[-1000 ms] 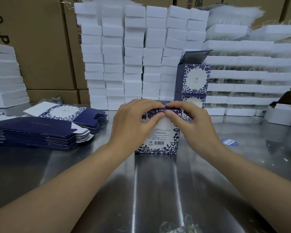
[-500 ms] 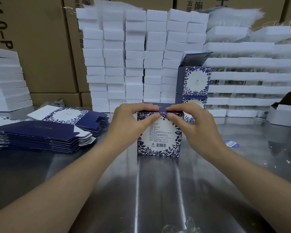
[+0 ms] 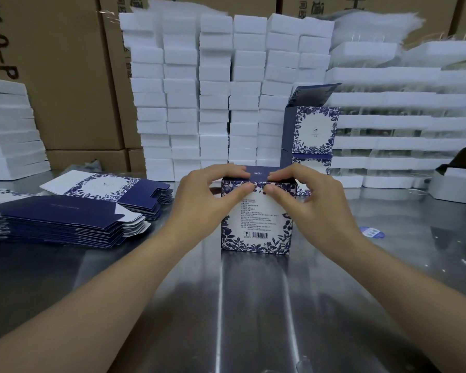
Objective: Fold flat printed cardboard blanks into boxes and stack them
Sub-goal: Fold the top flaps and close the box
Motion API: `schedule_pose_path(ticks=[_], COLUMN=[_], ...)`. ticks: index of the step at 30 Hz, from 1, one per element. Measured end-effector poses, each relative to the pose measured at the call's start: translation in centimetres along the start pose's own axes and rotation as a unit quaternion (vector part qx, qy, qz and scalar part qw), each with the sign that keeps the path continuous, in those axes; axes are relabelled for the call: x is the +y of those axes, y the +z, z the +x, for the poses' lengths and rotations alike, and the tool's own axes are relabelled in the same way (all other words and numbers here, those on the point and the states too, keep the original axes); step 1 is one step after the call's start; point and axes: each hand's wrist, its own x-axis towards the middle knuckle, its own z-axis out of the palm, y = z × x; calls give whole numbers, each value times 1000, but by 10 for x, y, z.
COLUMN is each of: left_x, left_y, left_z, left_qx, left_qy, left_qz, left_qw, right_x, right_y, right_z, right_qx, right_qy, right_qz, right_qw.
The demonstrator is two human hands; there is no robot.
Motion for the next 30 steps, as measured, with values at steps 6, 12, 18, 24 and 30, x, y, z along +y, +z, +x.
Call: schedule_pose_path(ticks=[6,12,18,24,30], left_x=[-1,-6,-6,-6,-2], left_y=[1,-6,-8,-2,5], left_z=[3,4,5,4,1], left_qx=[2,-5,-10,-18,73], left_qy=[-26,-36,-34,-77,-10], left_qz=[-12,-44,-45,-121,-75], left_qw=[1000,998,998,990,995], right_x=[3,14,24,27,18], right_y=[5,-12,-12,-17,-15], right_z=[1,10,12,14,11], right_qx=[-6,-38,-39,-41,22], right_qy=[-4,16,33,47,43], right_qz=[-1,98,112,107,87], right_qw=[1000,994,992,992,995])
